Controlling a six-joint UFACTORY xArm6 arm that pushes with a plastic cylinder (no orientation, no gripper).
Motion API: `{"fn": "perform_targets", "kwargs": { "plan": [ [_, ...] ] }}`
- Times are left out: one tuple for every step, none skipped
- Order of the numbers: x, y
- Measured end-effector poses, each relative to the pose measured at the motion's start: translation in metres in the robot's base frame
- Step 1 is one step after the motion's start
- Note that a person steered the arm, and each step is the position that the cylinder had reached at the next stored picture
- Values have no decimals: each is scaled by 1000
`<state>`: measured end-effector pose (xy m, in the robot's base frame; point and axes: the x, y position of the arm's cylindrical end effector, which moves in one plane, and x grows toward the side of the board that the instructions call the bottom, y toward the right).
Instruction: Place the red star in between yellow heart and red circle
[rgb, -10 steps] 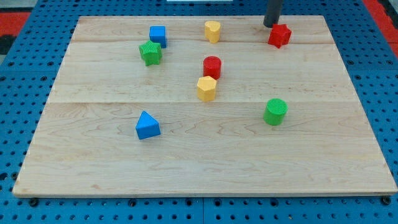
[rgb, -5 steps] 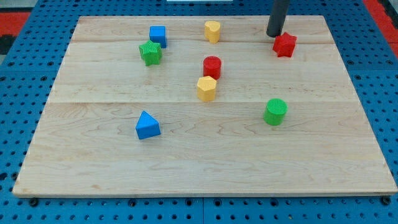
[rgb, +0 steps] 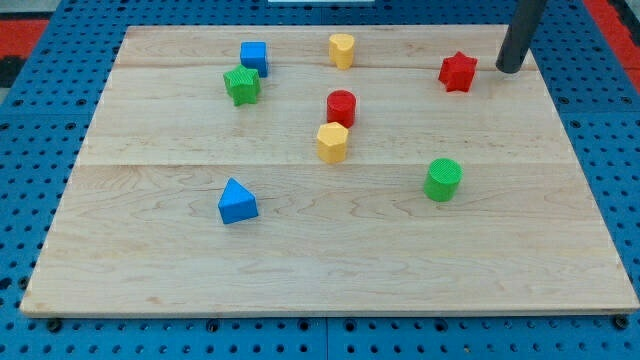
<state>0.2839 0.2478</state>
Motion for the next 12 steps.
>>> {"fn": "perform_targets", "kwargs": {
  "plan": [
    [0,0],
    [0,-22],
    [0,-60],
    [0,-93],
    [0,-115],
    [0,-136],
    [-1,-151],
    [-9,-145],
    [-15,-102],
    [-15,-102],
    [-3,-102],
    [15,-102]
  ]
}}
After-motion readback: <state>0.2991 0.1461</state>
